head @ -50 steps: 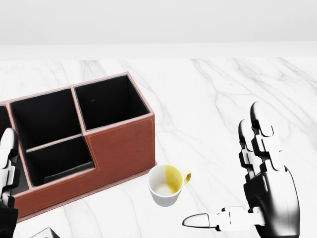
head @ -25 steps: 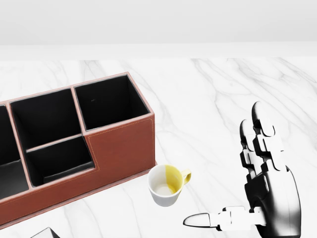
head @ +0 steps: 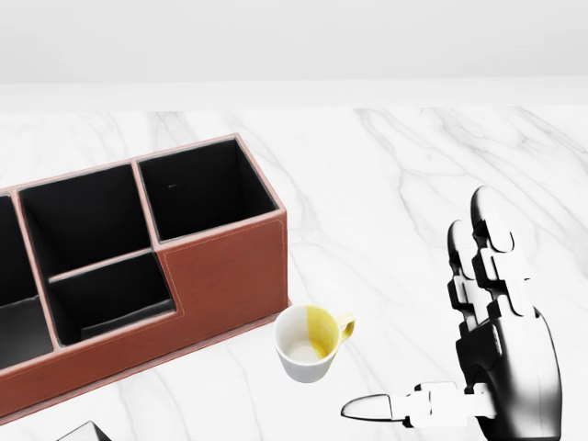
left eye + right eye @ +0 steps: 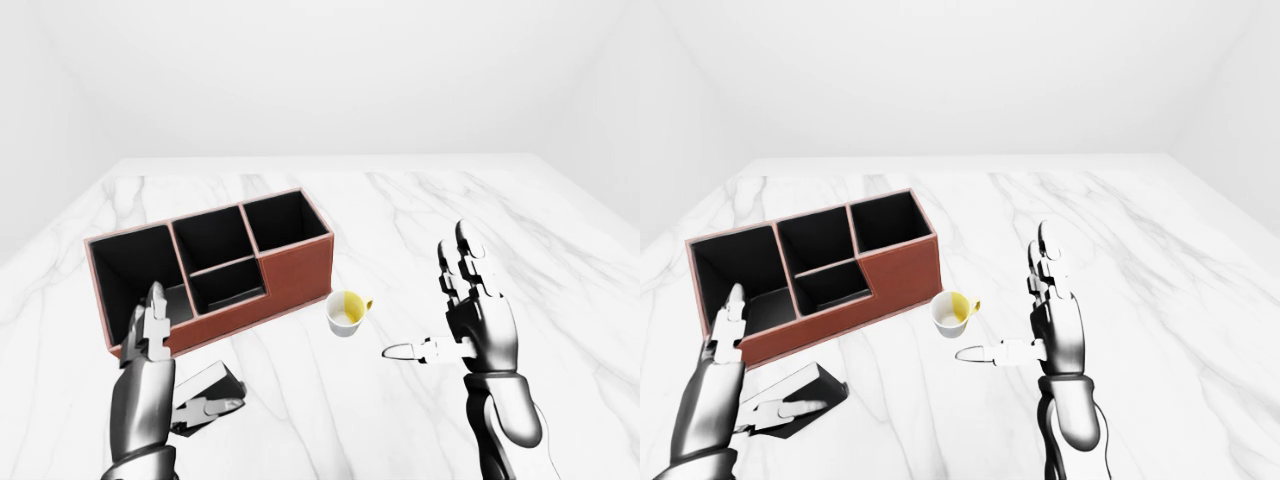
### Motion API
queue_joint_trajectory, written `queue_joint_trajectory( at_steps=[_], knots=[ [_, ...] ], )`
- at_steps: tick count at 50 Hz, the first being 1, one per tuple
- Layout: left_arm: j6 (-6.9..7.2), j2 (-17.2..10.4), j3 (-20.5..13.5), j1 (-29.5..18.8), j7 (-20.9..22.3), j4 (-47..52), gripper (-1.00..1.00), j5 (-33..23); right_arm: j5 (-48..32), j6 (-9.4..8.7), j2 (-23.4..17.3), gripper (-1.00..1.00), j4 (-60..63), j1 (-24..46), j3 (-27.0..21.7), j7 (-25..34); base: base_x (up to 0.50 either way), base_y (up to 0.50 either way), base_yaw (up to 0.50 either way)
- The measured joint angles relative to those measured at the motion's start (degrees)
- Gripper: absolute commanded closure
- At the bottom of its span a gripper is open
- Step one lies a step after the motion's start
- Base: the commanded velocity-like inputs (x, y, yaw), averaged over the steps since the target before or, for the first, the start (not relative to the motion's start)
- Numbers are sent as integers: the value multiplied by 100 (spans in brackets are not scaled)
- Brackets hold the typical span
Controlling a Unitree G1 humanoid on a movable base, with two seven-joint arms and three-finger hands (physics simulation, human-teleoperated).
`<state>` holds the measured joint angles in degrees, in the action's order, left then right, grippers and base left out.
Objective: Pick up the book and place it in the front compartment of the caddy.
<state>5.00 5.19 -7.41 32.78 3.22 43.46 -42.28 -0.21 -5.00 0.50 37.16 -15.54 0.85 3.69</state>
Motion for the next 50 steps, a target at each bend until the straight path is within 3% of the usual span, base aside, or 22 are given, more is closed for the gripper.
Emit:
queue_joint_trajectory(
  at_steps=[20, 50],
  knots=[
    [0, -64, -60, -91, -134, -569, -100, -561, 24, 0, 3, -99, 13, 0, -29, -7, 0, 0, 0],
    [0, -256, -331, -440, -174, -1482, -100, -804, 62, 1, 6, -99, 31, 8, -41, -1, 0, 0, 0]
  ],
)
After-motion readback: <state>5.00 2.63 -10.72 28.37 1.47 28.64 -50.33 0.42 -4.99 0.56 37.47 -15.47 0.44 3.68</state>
